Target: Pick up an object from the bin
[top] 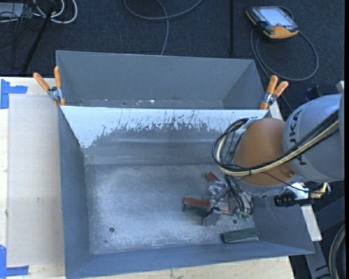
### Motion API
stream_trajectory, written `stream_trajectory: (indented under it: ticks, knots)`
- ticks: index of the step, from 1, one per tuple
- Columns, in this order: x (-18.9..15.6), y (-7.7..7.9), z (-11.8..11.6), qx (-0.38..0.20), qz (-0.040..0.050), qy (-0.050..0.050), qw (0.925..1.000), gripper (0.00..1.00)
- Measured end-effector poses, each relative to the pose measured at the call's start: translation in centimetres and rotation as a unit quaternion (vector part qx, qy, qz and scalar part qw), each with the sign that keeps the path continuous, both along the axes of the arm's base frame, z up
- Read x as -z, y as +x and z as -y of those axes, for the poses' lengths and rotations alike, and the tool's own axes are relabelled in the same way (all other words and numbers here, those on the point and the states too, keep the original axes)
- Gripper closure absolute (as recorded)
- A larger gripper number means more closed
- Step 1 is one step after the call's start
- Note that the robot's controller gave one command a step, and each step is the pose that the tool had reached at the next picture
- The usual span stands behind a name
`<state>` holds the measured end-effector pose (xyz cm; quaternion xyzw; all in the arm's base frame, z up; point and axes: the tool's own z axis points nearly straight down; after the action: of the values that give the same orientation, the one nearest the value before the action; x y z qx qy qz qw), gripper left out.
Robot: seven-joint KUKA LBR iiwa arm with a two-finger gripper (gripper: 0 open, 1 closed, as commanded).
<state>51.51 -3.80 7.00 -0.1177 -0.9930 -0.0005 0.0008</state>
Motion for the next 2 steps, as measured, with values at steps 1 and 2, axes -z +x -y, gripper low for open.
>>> stream_trajectory:
  ticks: [1,2]
  knots:
    - [-0.17,-0.03,-0.01,0.0,-0.0001,0.0,1.0,1.0]
    - [-1.07,-0.19,0.0,0.0,-0.0026,0.0,1.0,1.0]
